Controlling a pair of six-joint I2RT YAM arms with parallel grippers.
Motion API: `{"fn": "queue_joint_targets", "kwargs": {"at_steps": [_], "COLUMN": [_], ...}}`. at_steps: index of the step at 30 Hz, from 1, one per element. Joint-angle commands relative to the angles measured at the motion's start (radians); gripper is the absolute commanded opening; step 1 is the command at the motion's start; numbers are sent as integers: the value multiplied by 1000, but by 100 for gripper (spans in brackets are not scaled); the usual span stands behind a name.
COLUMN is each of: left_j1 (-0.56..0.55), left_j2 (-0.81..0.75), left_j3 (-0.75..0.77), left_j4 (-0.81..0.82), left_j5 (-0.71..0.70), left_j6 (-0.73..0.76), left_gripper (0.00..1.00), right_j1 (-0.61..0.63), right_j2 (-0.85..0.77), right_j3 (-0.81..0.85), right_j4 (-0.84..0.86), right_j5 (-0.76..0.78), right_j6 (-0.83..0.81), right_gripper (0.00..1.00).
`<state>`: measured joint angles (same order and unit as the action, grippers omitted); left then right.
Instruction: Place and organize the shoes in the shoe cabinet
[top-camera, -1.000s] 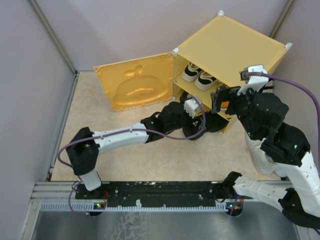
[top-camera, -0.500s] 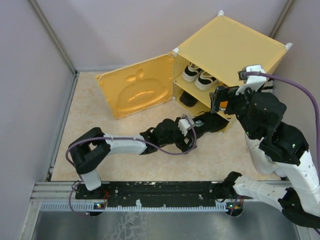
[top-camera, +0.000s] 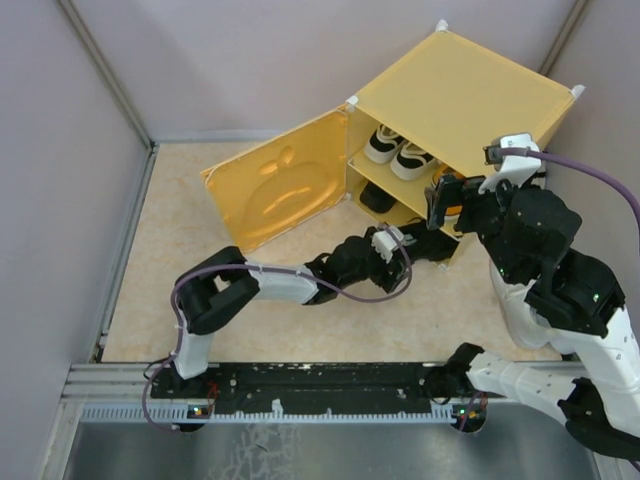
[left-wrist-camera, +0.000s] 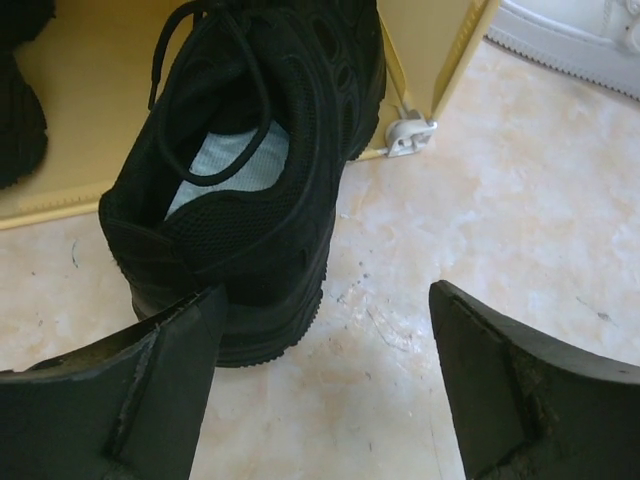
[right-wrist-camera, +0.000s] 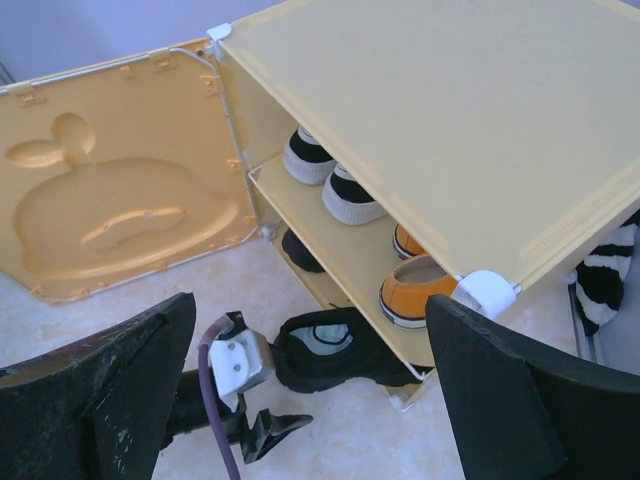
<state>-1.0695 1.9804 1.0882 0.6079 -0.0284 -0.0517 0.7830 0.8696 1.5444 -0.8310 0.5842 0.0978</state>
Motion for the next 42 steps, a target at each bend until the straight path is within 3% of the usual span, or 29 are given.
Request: {"fn": "queue_joint_targets", "kwargs": {"at_steps": [1,5,10,11,15,21,28,42], "left_j1": [11,13,31,36,49,52,57,69], "left_j2": [114,177,224,222,200,152,130,232], "left_j3": [70,152,240,240,206,173,242,415], "left_j4": [6,1,-33,-35,-36,-23,6,65], "left_j5": [-4,18,20,18,5,-146,-187,-255], "left_j6": [-6,-16,-30,-38,-55,-129,-113,-153], "left_gripper": [85,58,2,0,0,0,0,0], "right_j1": [-3,-4,-4,-4,-4,-4,-4,-4], "right_j2": [-8,-8,-7,-10,-23,-21,-15,-25], "right_j3": [-9,-21,-14,-13,-23,-39,-38,-37], "right_j4": [18,26,19,16,21,44,57,45], "right_j5": [31,31,39,43,55,59,60,82], "right_j6": [-14,-14,-12,-11,-8,-14,-19,-17], "right_gripper": [98,98,98,98,98,98,98,98]}}
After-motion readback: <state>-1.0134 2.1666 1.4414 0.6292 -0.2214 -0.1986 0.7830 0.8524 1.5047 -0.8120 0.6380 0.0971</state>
